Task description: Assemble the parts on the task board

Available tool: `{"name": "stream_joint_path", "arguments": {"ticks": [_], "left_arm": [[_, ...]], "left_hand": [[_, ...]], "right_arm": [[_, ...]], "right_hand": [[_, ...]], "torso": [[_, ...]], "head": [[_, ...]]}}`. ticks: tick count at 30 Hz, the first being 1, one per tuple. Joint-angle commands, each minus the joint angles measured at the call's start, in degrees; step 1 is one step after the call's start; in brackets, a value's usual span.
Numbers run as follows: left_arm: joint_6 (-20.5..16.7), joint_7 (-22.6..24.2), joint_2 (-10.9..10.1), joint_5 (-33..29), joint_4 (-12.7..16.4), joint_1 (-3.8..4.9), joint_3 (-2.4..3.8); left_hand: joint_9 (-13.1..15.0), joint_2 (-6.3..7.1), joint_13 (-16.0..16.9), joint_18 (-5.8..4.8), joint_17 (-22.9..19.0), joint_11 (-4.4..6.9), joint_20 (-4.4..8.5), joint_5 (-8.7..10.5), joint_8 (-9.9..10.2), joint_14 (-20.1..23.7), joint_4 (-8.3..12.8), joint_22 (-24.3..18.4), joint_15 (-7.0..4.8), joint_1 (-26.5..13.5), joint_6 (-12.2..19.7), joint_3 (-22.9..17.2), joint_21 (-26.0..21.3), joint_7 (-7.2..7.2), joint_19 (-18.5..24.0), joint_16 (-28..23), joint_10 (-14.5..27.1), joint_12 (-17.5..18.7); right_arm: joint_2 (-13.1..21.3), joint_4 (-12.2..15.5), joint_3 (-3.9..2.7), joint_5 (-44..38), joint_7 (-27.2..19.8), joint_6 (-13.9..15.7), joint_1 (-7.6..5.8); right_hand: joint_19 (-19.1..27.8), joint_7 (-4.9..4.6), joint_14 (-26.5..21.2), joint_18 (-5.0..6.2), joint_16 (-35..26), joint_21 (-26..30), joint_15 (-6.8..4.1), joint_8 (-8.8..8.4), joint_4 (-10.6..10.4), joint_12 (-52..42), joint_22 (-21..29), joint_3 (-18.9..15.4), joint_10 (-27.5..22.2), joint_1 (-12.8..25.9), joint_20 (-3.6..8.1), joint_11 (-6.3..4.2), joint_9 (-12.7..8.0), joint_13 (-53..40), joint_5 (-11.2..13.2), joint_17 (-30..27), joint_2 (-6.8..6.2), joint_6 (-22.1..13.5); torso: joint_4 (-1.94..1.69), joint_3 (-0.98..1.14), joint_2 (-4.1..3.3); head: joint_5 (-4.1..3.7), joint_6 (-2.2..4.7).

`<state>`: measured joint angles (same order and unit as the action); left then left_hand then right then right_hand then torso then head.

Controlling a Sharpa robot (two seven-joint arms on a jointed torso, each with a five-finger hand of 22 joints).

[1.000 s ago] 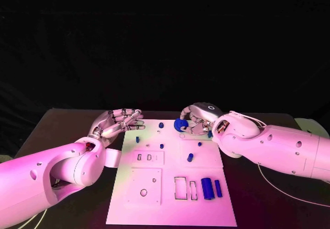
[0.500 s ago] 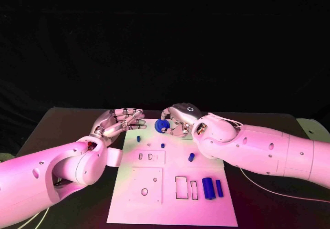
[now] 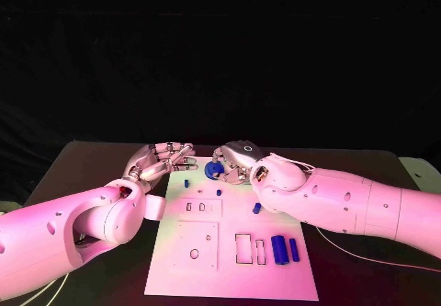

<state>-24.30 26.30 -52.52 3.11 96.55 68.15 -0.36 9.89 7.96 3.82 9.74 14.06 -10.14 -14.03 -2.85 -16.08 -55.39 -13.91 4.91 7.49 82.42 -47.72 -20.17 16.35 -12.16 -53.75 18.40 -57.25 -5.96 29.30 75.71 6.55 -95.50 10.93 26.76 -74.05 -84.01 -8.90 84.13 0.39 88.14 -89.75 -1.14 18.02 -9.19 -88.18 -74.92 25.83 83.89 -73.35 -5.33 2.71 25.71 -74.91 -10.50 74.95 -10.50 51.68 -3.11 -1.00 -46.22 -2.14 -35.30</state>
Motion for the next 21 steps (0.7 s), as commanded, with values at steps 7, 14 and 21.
{"name": "stream_joint_path", "arguments": {"ticks": [7, 14, 21], "left_arm": [[0.99, 0.41, 0.13, -0.08, 0.09, 0.07, 0.05], [1.00, 0.34, 0.08, -0.08, 0.09, 0.07, 0.05], [1.08, 0.15, 0.01, -0.08, 0.02, 0.08, 0.05]], "left_hand": [[-0.07, 0.00, -0.04, 0.83, 0.06, -0.13, 0.08, -0.15, 0.40, -0.10, 0.09, -0.05, 0.22, -0.25, 0.49, -0.27, -0.33, -0.85, -0.31, -0.37, 0.17, 0.27], [-0.07, 0.00, -0.04, 0.83, 0.06, -0.13, 0.08, -0.15, 0.40, -0.10, 0.09, -0.05, 0.22, -0.25, 0.49, -0.27, -0.33, -0.85, -0.31, -0.37, 0.17, 0.27], [-0.07, -0.02, -0.02, 0.82, 0.17, -0.12, 0.08, -0.15, 0.41, -0.07, 0.21, -0.14, 0.23, -0.20, 0.45, -0.43, -0.40, -0.83, -0.34, -0.47, 0.07, 0.44]], "right_arm": [[-0.61, -0.44, 0.07, -1.05, 1.21, -3.25, 0.17], [-0.53, -0.28, 0.19, -1.00, 1.00, -4.39, 0.22], [-0.45, -0.53, 0.23, -1.18, 1.54, -3.73, 0.23]], "right_hand": [[-5.99, 1.85, 4.79, -0.39, 0.34, -0.25, -0.38, -0.17, -0.18, -0.02, -15.08, 0.25, 4.91, 0.57, 0.57, -0.32, -0.12, -13.39, 0.01, 9.53, 0.02, 2.24], [-5.99, 1.79, 4.77, -0.39, 0.32, -0.25, -0.34, -0.35, -0.25, 0.06, -15.08, 0.22, 4.86, 0.83, 0.55, -0.25, -0.13, -13.32, 0.11, 9.46, -0.18, 2.19], [-5.99, 1.72, 4.75, -0.39, 0.29, -0.25, -0.29, -0.57, -0.31, 0.23, -15.08, 0.15, 4.74, 1.12, 0.52, -0.19, -0.14, -13.17, 0.19, 9.38, -0.50, 2.10]], "torso": [[0.06, 0.06, 0.04], [0.07, 0.09, 0.04], [0.09, 0.09, 0.02]], "head": [[0.15, -0.17], [0.31, -0.21], [0.34, -0.20]]}}
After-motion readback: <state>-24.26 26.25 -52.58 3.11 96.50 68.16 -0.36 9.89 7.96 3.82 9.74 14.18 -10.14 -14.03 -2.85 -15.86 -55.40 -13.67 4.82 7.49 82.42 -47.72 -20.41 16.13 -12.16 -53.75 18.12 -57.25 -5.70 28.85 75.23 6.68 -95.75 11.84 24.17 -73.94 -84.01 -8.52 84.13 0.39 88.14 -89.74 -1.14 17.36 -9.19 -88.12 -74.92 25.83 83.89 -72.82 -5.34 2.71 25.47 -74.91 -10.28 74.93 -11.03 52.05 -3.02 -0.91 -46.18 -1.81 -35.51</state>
